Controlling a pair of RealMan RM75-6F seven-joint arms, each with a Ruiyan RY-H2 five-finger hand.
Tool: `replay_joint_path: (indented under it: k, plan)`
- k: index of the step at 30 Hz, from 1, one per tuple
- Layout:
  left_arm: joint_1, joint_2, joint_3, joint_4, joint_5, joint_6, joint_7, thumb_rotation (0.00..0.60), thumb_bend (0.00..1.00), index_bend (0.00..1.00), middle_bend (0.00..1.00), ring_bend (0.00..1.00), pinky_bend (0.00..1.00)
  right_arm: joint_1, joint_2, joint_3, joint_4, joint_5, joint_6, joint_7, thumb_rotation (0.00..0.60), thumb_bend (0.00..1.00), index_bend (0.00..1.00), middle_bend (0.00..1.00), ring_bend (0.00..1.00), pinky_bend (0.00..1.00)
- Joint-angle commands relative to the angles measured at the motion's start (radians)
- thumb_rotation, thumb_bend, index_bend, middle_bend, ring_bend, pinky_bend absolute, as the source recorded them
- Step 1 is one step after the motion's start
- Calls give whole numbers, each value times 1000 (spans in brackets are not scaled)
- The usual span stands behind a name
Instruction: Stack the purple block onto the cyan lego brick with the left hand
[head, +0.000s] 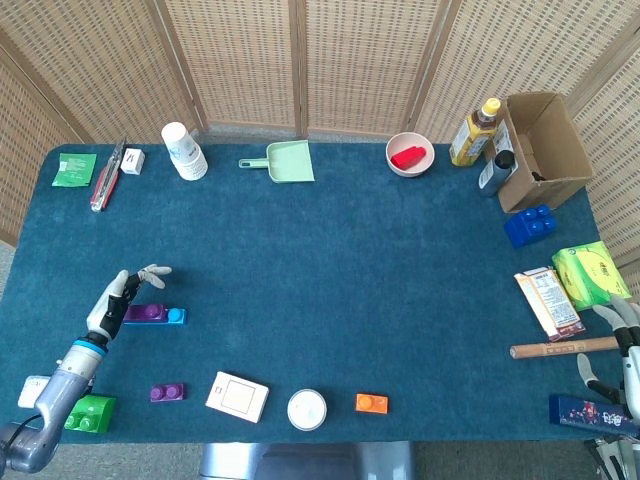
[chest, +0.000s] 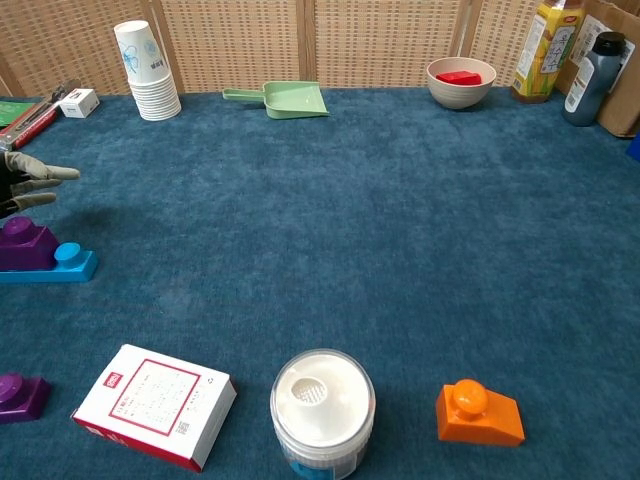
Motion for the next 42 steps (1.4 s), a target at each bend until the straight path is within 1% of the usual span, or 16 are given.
replay_joint_path:
  k: [1, 14, 29, 36, 42]
  plan:
    - [-1, -7, 0, 9, -3, -6, -3, 0, 337, 491, 284, 97, 41, -1, 1, 0, -1, 0, 1, 0, 599, 373, 163, 95, 0, 39]
    - [-9, -31, 2, 38, -1, -21, 8, 0, 339, 498, 285, 98, 40, -4, 5, 1, -4, 2, 6, 5, 600, 372, 163, 95, 0, 38]
    - [-10, -30, 0, 42, -8, -29, 40, 0, 339, 503, 285, 97, 40, -7, 6, 2, -1, 2, 11, 14, 600, 371, 162, 96, 0, 39]
    - [-8, 5, -17, -3, 6, 16, 31, 0, 340, 507, 287, 98, 40, -7, 9, 2, -5, -1, 13, 14, 600, 371, 162, 96, 0, 39]
    - [-2, 89, -29, -104, 32, 80, 55, 0, 341, 501, 291, 98, 40, -5, 12, 6, -10, -6, 17, 17, 600, 371, 162, 95, 0, 39]
